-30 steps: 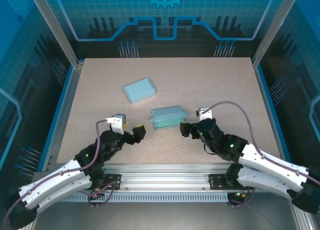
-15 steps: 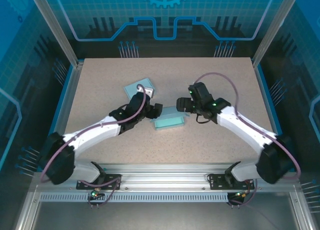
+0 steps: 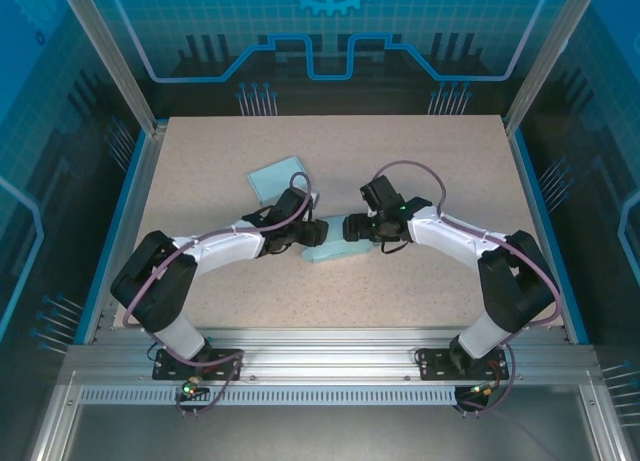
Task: Fold the paper box
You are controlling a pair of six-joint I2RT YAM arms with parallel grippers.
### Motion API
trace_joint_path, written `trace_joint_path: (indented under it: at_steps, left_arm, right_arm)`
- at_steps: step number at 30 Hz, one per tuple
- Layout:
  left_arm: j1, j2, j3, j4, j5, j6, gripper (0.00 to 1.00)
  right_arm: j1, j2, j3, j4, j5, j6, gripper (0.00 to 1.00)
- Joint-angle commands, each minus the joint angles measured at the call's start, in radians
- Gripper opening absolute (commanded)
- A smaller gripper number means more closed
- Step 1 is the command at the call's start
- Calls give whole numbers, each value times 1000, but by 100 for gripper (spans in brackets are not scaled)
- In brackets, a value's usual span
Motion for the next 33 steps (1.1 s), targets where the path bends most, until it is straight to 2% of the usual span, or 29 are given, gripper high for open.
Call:
trace_joint_path:
  at_steps: [1, 5, 11, 14, 20, 27, 33]
  left_arm:
    - [7, 41, -48, 29, 36, -42, 65]
    - [10, 71, -86, 57, 43, -69, 56]
    - [27, 50, -147, 97, 60, -108, 51]
    - [61, 17, -189, 141, 116, -147, 48]
    - [143, -21, -264, 253, 260, -216, 47]
    - [241, 25, -326, 369, 388, -289, 33]
    - [286, 23, -349, 388, 410, -306, 20]
  right_arm:
    - [-10, 31, -46, 44, -22, -4, 82]
    - [-12, 53, -77, 78, -29, 6, 81]
    - [-14, 27, -120, 146, -66, 25, 81]
    - [-20, -20, -156, 187, -90, 36, 82]
    - [-83, -77, -258, 373, -270, 91, 85]
    - [-121, -53, -353, 627, -416, 187, 85]
    - [-118, -14, -370, 757, -461, 234, 84]
